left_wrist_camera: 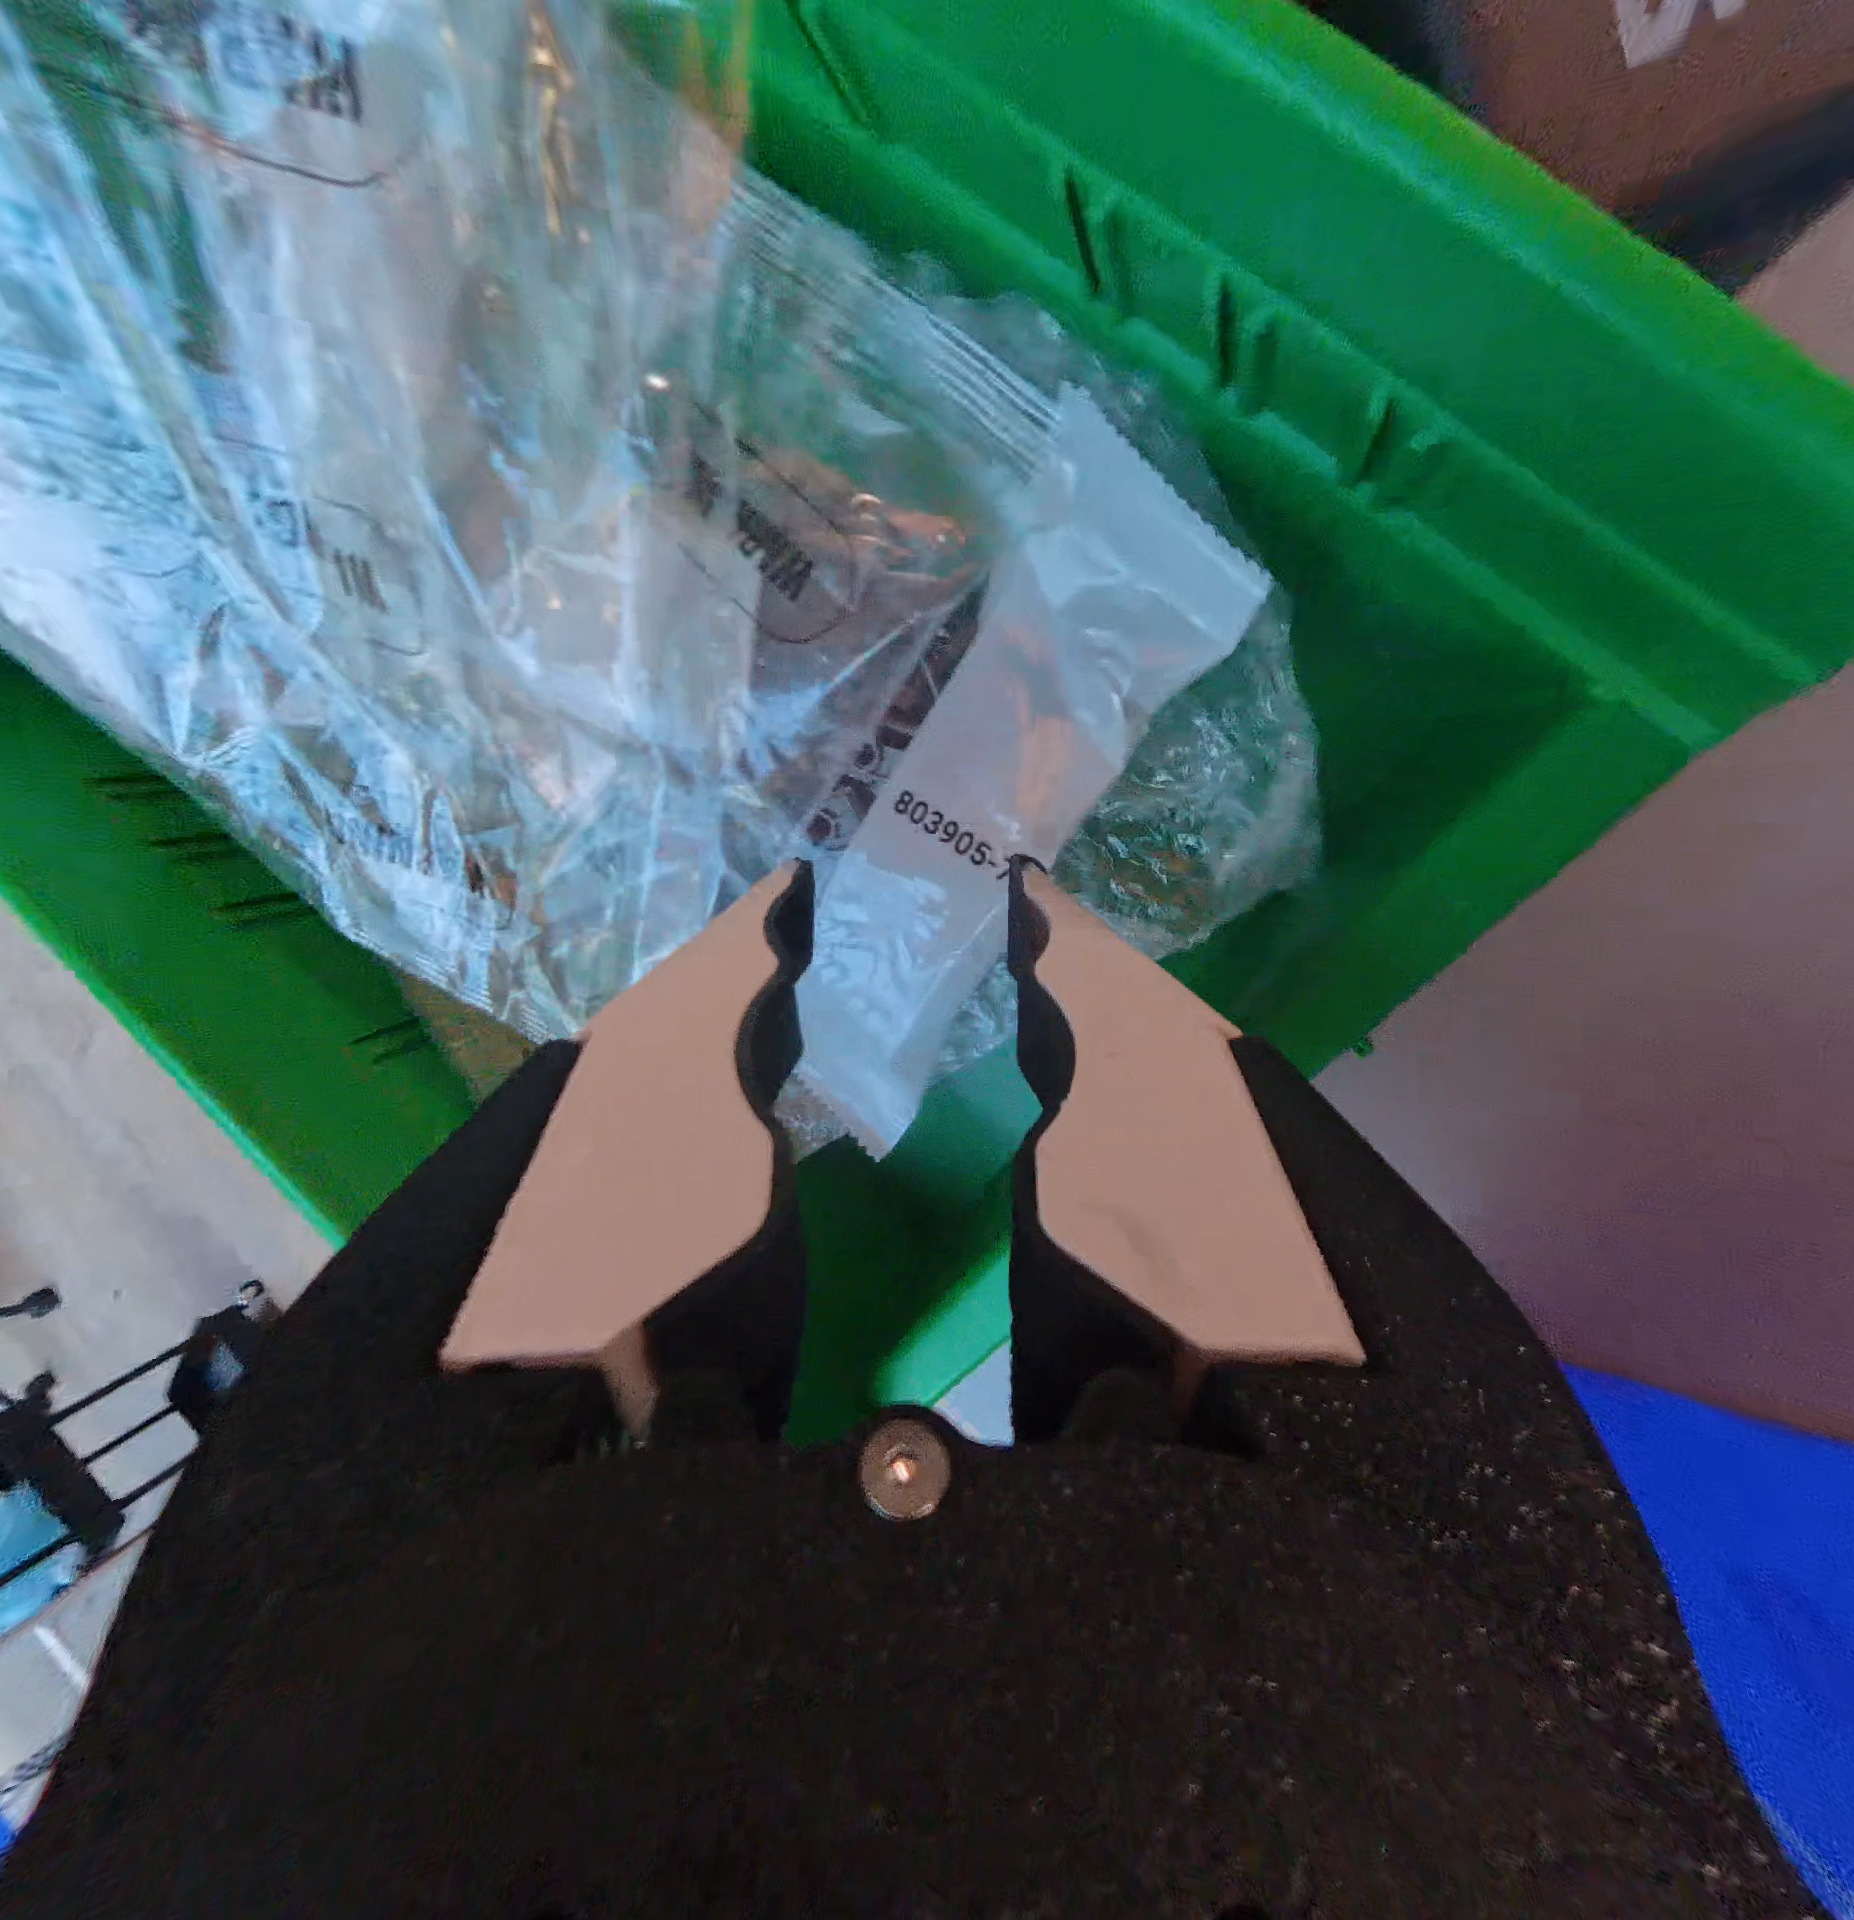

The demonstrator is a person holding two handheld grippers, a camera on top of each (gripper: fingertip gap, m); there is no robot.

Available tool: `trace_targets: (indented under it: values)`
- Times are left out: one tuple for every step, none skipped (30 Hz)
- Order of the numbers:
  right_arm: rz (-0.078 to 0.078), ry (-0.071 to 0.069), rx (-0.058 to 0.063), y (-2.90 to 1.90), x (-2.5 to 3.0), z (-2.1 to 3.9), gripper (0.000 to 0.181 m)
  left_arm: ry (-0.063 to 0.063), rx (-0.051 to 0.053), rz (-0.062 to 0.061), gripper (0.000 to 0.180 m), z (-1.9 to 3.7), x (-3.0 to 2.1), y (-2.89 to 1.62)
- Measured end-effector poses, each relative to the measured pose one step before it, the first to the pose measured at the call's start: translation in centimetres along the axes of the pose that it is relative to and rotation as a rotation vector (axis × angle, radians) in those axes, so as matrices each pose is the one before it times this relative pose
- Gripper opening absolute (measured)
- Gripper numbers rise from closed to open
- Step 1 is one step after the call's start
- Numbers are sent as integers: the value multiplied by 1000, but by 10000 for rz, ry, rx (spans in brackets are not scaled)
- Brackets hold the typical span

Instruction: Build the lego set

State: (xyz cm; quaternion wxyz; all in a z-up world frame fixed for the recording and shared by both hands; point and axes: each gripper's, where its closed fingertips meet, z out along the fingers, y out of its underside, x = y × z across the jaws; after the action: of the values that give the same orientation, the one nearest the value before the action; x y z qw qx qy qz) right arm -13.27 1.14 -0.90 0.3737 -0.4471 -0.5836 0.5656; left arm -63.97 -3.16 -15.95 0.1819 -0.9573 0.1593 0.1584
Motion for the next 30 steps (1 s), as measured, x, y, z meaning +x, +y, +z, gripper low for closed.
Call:
trace_targets:
  values:
    - [-6,-16,21,-62,16,-96,1,152,-268,512,42,398,655,384]
    - [36,-16,31,-25,70,-70,1,165,-277,532,45,418,768,396]
    - [73,-12,26,36,108,-35,1,41,-257,457,44,443,581,322]
    - [92,-19,19,88,115,7,1,-306,-223,364,41,367,-52,219]
    - [97,-28,7,129,96,45,1,-400,-78,284,39,208,-345,-24]
    - [92,-23,-9,152,68,68,1,-306,72,134,37,123,-356,-229]
    - [59,-25,-20,145,-1,79,1,-135,20,52,34,128,-199,-139]
    - [10,-22,-27,113,-53,70,1,-24,-127,142,11,45,-57,49]
    - [-38,1,-38,50,-66,38,1,-161,-124,255,0,-195,-271,19]
    - [-93,21,-38,-20,-59,-24,1,-163,16,166,0,-524,-406,-159]
    - [-127,39,-34,-58,-44,-109,1,1,173,-87,0,-878,-431,-312]
    - [-115,50,-3,-113,32,-167,1,46,279,-236,0,-1175,-584,-385]
    - [-30,58,58,-165,137,-184,1,-34,299,-251,0,-1346,-817,-357]
    - [90,29,114,-204,169,-161,1,-84,256,-276,0,-1385,-976,-296]
    - [182,-25,160,-234,133,-116,1,-41,207,-330,0,-1345,-953,-259]
    - [227,-54,169,-202,84,-82,1,-23,198,-344,0,-1232,-841,-301]
    - [218,-56,137,-164,53,-52,1,-71,199,-294,0,-1080,-760,-342]
    - [162,-46,94,-118,11,-41,1,-66,160,-276,0,-904,-619,-314]
    - [73,-36,58,-109,-49,-43,1,-37,132,-266,0,-762,-441,-304]
    - [-13,-8,24,-109,-88,-65,1,-4,127,-239,0,-644,-296,-298]
    - [-65,24,5,-124,-68,-80,1,34,103,-238,0,-557,-163,-254]
    - [-79,30,12,-170,-78,-110,1,42,105,-232,0,-500,-104,-238]
    - [-60,13,37,-209,-98,-109,1,34,73,-254,0,-447,-123,-174]
    - [-21,-2,58,-238,-90,-91,1,-51,18,-299,0,-424,-291,-87]
    - [11,-16,66,-217,-83,-79,1,-83,25,-381,0,-424,-412,-104]
    - [24,-30,56,-168,-84,-51,1,36,48,-473,0,-409,-298,-139]
    - [27,-22,30,-92,-58,-41,1,126,-21,-536,0,-345,-193,-47]
    - [21,2,3,-23,-19,-7,1,46,-53,-506,0,-309,-278,-8]
    - [9,13,-16,4,-1,-7,1,-83,-37,-421,0,-319,-434,-57]
    - [-6,5,-17,-1,-24,-11,1,-78,-50,-283,0,-293,-335,-70]
